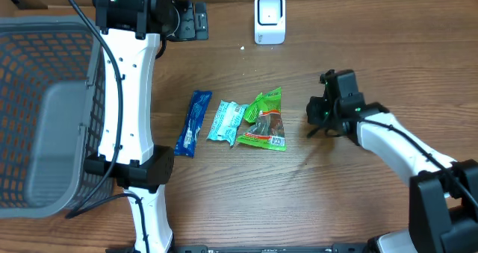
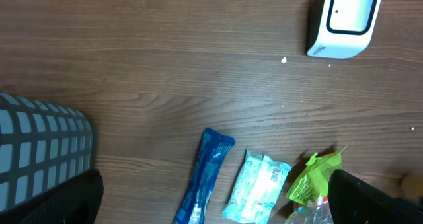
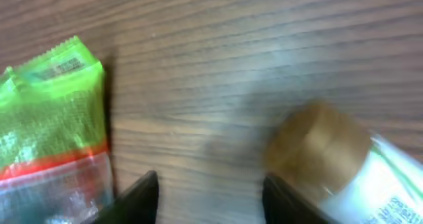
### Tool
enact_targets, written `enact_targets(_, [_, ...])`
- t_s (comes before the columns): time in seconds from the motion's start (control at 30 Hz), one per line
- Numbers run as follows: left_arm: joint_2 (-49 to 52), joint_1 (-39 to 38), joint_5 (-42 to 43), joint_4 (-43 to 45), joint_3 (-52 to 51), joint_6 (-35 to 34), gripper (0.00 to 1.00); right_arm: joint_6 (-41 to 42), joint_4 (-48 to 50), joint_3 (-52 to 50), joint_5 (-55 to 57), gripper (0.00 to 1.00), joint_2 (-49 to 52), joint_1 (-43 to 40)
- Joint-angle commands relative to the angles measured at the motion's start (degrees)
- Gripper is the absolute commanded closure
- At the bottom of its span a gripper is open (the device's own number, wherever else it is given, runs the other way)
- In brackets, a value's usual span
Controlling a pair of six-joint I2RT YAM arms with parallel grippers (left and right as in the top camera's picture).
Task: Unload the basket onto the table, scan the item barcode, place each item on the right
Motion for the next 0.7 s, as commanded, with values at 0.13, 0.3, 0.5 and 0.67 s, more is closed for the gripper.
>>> enact_targets(0.13, [0.4,0.6,-0.7,-0.1,0.4,0.0,0.0,-23.3,-20.4,15.0,-2.4,0.0,-4.3,-6.7])
enact_targets(0.3, [0.4,0.6,-0.7,-0.1,0.4,0.0,0.0,-30.8,-20.8,13.2,-2.2,0.0,-3.2,-8.7])
enact_targets(0.5, [0.4,0.5,-0.7,-0.1,0.4,0.0,0.0,-34.8,-24.4,12.1,-1.9,0.0,1.0,-12.0])
enact_targets(0.67, [0.4,0.5,-0.7,-0.1,0.4,0.0,0.0,-34.7,-27.0,12.1,-3.3,0.0,5.7,-15.0])
